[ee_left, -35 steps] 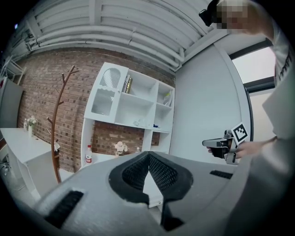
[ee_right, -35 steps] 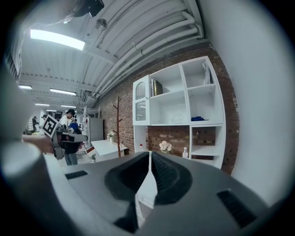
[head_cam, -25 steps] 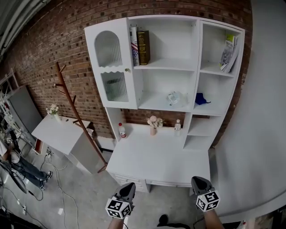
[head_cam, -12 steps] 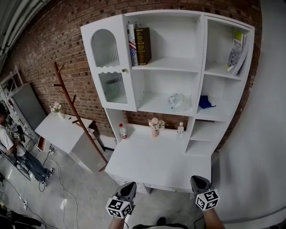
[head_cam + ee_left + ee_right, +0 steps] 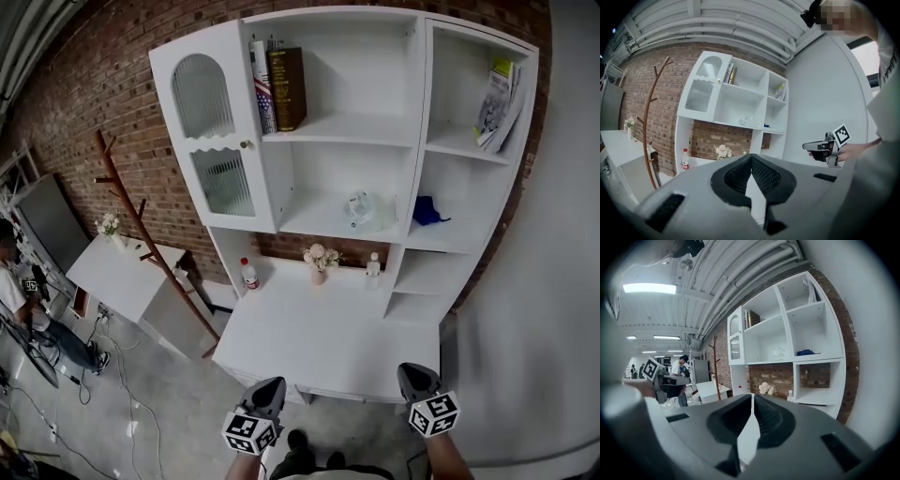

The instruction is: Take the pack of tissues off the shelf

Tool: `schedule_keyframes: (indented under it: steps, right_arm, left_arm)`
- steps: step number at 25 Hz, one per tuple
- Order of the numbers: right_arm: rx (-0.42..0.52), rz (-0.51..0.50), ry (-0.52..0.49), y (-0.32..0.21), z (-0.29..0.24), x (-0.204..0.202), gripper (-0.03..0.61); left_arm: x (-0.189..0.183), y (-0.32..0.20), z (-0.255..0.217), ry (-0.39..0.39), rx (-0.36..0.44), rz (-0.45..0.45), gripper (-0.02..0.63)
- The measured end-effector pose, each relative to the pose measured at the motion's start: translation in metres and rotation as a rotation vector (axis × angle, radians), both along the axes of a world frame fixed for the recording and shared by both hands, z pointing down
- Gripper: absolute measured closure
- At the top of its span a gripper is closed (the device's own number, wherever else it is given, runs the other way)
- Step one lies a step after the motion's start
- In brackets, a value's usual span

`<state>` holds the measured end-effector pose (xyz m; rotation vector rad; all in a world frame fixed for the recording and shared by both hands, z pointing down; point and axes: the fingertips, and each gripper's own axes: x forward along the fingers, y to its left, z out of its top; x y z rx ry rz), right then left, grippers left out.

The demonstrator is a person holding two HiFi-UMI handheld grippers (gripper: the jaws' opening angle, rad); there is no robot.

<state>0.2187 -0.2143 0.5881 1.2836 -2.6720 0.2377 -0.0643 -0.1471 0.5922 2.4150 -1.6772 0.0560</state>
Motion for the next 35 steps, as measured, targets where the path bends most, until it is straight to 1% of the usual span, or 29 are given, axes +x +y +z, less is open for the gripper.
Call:
schedule_keyframes:
  steps: [4, 9, 15, 30, 32, 35]
  right_arm:
    - [0.006, 0.019, 0.003, -0.013, -0.001, -0.003, 0.543]
    - [0.018, 0.071, -0.007, -0.034, -0.009, -0.011, 0.543]
    - [0.028, 0.131, -0.046, -0.065, -0.027, -0.024, 0.543]
    - [0.072, 0.208, -0.044, -0.175, -0.084, -0.054, 0.541]
    - [0.078, 0.217, -0.035, -0.186, -0.090, -0.059, 0.537]
    - [0.082, 0.230, -0.031, -0.201, -0.098, -0.065, 0.496]
  left_arm:
    - [-0.002, -0.018, 0.004, 0.005, -0.003, 0.021, 0.589]
    - [-0.012, -0.050, 0.001, 0.004, -0.002, 0.068, 0.589]
    - [-0.024, -0.089, -0.006, 0.008, 0.008, 0.132, 0.589]
    - [-0.050, -0.155, -0.002, 0.030, 0.009, 0.246, 0.589]
    - [-0.052, -0.162, -0.002, 0.031, 0.007, 0.264, 0.589]
    - [-0.053, -0.172, -0.002, 0.030, 0.009, 0.292, 0.589]
